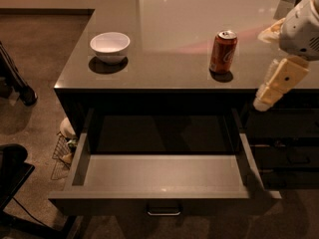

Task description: Place coke can into top drawer

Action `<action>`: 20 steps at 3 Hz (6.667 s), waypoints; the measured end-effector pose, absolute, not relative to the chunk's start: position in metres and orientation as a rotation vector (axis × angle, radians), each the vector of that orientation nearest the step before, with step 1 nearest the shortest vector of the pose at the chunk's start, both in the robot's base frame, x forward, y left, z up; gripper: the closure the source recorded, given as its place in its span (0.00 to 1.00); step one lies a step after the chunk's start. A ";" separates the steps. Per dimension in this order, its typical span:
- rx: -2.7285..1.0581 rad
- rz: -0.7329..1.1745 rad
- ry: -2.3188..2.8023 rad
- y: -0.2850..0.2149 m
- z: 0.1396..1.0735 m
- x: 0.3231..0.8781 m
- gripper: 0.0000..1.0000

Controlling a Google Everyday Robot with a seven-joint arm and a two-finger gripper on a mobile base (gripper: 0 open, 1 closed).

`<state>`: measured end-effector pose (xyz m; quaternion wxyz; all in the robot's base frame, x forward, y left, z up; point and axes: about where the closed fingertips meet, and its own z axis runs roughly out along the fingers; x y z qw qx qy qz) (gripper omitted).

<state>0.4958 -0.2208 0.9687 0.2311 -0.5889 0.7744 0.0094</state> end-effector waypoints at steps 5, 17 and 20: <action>-1.183 0.264 1.756 -0.265 0.963 0.548 0.00; -0.916 1.007 1.435 -0.016 0.967 0.585 1.00; -0.938 1.072 1.462 0.005 0.854 0.582 1.00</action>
Offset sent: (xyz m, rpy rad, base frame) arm 0.0548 -0.0511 -0.0077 0.5729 -0.3161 -0.0616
